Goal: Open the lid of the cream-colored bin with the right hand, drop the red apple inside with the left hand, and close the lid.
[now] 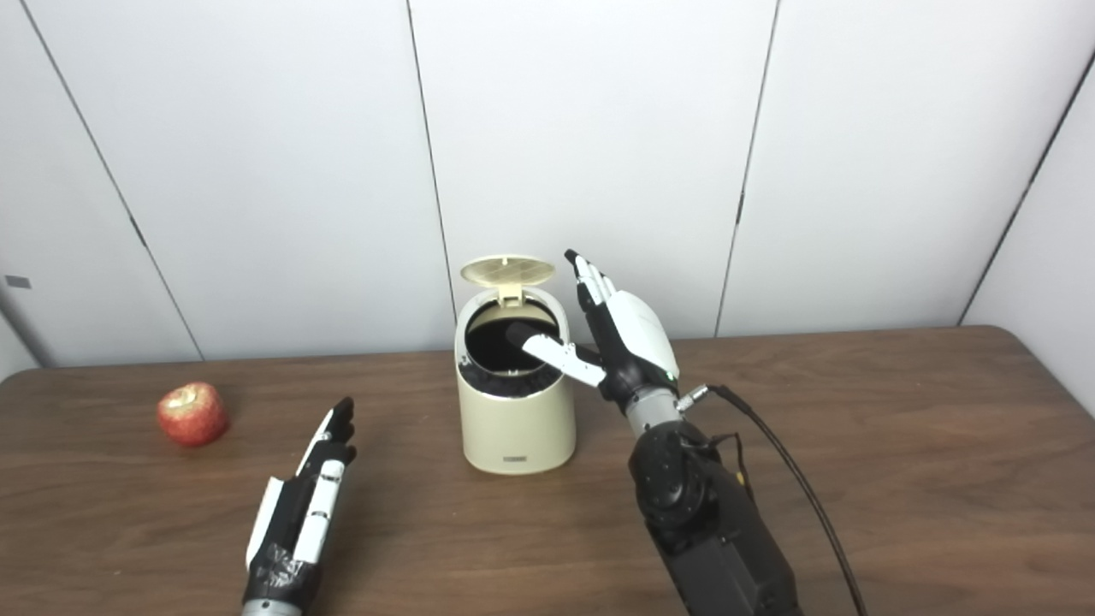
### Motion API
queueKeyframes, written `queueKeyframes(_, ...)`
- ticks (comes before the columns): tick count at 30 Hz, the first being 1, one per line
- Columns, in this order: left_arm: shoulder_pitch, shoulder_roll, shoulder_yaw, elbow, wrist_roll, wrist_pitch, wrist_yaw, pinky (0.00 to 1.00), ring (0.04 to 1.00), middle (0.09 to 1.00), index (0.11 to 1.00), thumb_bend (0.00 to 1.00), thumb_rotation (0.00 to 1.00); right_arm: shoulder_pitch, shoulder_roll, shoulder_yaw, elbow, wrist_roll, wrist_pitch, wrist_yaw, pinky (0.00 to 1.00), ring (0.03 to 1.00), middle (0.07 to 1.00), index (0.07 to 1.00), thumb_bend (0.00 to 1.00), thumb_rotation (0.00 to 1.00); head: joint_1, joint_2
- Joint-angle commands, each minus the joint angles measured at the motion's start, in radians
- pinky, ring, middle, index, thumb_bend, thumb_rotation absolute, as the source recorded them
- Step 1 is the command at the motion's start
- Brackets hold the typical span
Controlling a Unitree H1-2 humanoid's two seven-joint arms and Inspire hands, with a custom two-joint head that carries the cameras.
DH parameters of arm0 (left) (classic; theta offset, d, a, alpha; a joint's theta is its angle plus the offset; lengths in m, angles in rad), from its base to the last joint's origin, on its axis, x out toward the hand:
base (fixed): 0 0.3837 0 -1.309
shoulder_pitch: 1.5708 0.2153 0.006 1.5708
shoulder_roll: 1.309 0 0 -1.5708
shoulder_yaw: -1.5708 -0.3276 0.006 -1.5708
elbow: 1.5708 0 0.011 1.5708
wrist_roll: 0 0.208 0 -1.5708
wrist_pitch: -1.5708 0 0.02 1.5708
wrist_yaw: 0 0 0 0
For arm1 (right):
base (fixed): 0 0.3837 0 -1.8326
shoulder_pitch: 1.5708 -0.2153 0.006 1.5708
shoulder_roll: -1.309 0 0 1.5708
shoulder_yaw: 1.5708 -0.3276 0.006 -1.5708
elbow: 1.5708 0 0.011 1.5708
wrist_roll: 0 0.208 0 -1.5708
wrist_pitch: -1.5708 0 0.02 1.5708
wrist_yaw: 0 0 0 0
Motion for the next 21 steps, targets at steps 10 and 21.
queueKeyframes(10,-0.010,0.002,0.002,0.005,-0.001,-0.029,0.009,0.95,1.000,1.000,1.000,0.25,0.91,0.190,0.054,-0.110,-0.168,0.122,-0.275,-0.167,0.75,0.847,0.871,0.851,0.33,0.72,-0.006,-0.004)
queueKeyframes(21,-0.012,0.004,0.006,0.010,-0.011,-0.026,0.005,0.92,0.980,1.000,0.998,0.23,0.91,0.377,0.081,-0.157,-0.177,0.229,-0.528,-0.204,0.70,0.792,0.807,0.774,0.22,0.51,-0.011,-0.007)
